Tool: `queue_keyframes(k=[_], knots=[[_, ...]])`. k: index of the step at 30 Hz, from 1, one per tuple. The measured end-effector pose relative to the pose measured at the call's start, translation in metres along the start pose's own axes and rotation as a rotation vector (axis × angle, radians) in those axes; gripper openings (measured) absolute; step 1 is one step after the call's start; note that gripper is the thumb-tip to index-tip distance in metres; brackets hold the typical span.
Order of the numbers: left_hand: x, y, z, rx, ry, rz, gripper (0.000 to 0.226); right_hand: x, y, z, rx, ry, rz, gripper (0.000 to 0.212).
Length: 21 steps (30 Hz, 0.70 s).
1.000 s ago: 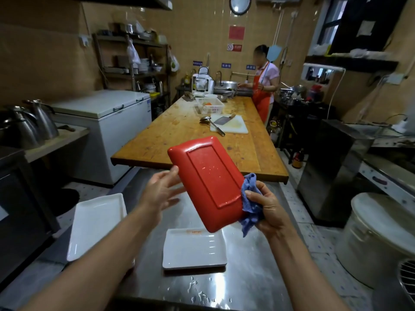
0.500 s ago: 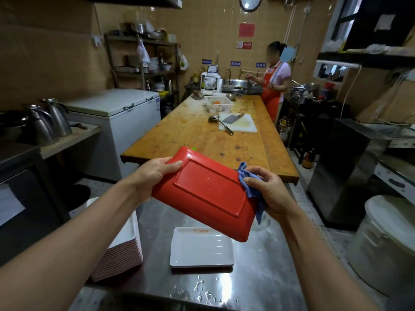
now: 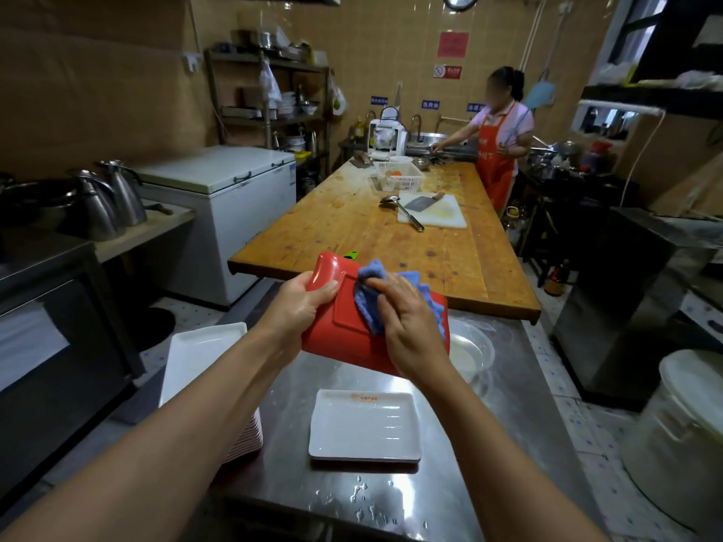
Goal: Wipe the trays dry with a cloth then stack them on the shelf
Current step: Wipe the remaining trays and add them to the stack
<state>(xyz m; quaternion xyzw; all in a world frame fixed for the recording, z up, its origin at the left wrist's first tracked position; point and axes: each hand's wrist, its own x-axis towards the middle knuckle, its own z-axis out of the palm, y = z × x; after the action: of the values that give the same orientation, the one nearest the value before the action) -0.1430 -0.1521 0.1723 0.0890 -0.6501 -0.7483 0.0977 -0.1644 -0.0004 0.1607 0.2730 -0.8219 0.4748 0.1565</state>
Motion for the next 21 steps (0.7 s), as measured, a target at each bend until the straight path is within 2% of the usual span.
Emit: queue_keyframes(k=[5, 9, 14, 19, 21], knots=[[0.002, 0.000, 0.000, -0.064, 0.029, 0.026, 0.012, 0.009, -0.018, 0.012, -0.111, -0.057, -0.011, 0.039], [0.003, -0.006, -0.002, -0.145, 0.099, -0.044, 0.017, -0.020, -0.021, 0.030, -0.181, -0.048, -0.058, 0.039], [0.005, -0.011, -0.007, -0.198, 0.121, -0.141, 0.029, -0.046, -0.023, 0.053, -0.275, 0.047, -0.147, 0.039], [0.003, -0.013, -0.007, -0.216, 0.109, -0.193, 0.019, -0.051, -0.004, 0.046, -0.430, 0.101, -0.244, 0.032], [0.003, -0.014, -0.010, -0.243, 0.129, -0.185, 0.020, -0.056, 0.010, 0.035, -0.476, 0.133, -0.206, 0.030]])
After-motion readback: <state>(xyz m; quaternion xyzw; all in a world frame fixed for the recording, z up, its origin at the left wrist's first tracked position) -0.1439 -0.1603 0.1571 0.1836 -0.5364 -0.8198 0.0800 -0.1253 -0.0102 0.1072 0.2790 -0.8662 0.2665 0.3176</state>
